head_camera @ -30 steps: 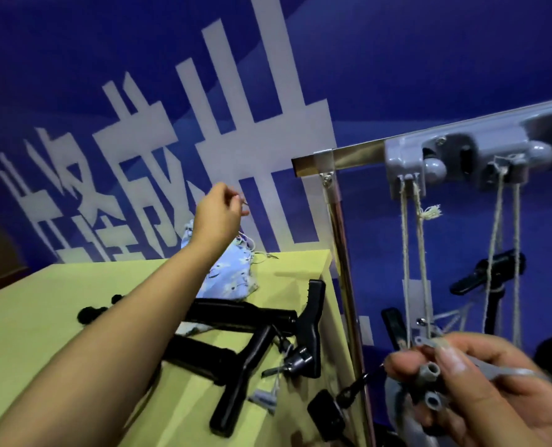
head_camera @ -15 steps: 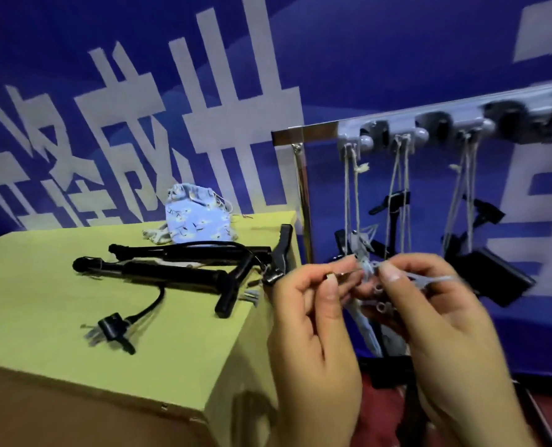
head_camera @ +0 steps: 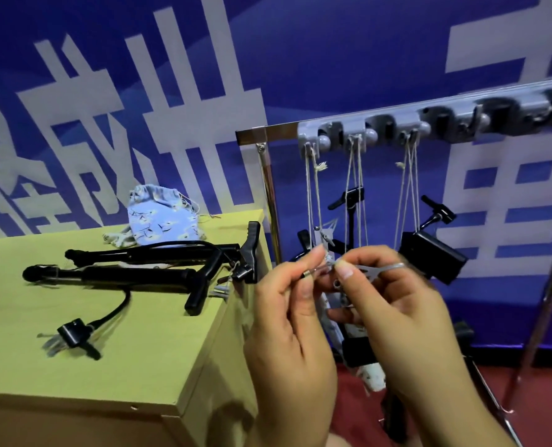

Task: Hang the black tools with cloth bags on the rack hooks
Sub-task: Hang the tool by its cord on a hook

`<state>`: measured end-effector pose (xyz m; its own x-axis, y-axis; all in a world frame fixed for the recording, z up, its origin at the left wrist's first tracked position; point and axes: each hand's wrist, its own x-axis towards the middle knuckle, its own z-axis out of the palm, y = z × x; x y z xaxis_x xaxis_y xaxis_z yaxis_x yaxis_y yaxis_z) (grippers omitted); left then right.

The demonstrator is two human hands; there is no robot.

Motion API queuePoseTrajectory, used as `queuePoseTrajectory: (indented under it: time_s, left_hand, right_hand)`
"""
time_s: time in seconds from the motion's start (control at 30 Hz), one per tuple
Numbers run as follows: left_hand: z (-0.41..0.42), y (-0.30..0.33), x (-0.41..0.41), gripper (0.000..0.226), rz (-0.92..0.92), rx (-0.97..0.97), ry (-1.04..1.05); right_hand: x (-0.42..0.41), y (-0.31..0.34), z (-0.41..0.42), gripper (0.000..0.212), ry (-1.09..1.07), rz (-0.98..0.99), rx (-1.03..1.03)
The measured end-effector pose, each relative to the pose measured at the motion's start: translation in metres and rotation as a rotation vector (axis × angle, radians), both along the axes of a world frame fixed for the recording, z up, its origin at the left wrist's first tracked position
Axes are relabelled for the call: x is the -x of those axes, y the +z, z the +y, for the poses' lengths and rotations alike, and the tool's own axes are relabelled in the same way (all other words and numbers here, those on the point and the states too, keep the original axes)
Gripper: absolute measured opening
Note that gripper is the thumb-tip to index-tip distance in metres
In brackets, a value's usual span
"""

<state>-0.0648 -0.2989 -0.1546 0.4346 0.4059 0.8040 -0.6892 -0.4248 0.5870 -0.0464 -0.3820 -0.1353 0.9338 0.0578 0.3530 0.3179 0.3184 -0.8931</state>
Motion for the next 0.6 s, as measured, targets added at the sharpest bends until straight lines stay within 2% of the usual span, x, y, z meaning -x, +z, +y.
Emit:
queuePoseTrajectory:
  time_s: [0.13, 0.4, 0.43, 0.5, 0.6]
  left_hand:
    - [0.003, -0.001, -0.001, 0.018, 0.008, -0.032, 0.025]
    - [0.007, -0.004, -0.006, 0.021, 0.003, -0.248, 0.14]
    - [0.008, -0.003, -0.007, 0.02, 0.007, -0.229, 0.099]
    - [0.012, 0.004, -0.007, 0.018, 0.11, -0.053, -0.08]
    - [0.022, 0.014, -0.007, 0.024, 0.343, 0.246, -0.504]
  right_hand:
    - [-0.001, 0.0, 0.001, 0.013, -0.006, -0.012, 0.003]
    - [-0.004, -0.003, 0.0, 0.005, -0.084, -0.201, 0.202]
    - [-0.006, -0.004, -0.001, 0.006, -0.087, -0.213, 0.209]
    - [-0.009, -0.005, -0.004, 0.006, -0.085, -0.207, 0.2]
    - [-0.01, -0.002, -0.008, 0.007, -0.066, -0.215, 0.193]
